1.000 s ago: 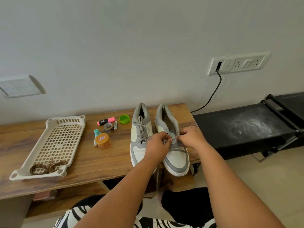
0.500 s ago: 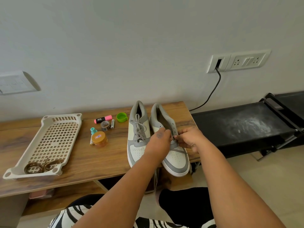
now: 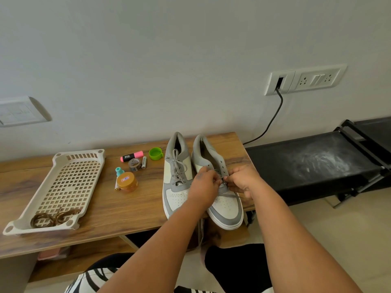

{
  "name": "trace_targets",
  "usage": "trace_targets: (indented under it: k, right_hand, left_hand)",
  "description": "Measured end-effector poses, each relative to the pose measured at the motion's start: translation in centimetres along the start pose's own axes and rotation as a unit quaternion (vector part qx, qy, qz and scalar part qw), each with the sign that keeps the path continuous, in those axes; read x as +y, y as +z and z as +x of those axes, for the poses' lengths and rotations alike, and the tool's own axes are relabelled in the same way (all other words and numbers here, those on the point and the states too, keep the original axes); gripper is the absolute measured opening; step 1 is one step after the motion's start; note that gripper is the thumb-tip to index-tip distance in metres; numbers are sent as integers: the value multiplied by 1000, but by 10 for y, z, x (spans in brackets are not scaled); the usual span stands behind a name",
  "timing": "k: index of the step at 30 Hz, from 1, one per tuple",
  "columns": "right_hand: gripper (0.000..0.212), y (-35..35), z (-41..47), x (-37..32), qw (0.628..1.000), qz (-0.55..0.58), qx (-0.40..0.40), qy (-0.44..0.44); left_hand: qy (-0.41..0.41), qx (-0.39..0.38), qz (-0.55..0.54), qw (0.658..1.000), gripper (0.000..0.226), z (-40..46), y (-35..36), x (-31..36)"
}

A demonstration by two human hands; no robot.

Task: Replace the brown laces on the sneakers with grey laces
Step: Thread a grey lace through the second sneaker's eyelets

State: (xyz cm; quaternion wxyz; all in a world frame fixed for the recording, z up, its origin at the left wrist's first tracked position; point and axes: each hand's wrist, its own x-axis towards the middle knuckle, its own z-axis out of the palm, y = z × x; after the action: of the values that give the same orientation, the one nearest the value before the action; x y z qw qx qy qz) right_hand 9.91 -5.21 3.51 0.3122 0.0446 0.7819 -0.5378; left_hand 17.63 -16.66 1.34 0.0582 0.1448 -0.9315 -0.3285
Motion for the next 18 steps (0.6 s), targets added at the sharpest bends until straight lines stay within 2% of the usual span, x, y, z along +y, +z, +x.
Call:
trace_targets:
  k: [4, 14, 18]
  right_hand:
    - [13, 0, 1, 0, 1000, 2, -6, -4]
    - [36, -24, -13, -1, 995, 19, -96, -20]
    - [31, -20, -11, 2, 997, 5, -66, -32]
  left_hand:
    - [-18, -38, -65, 997, 15, 5, -5, -7]
    - [-55, -31, -116, 991, 12, 7, 1, -9]
    - [-48, -35, -102, 993, 13, 7, -2, -5]
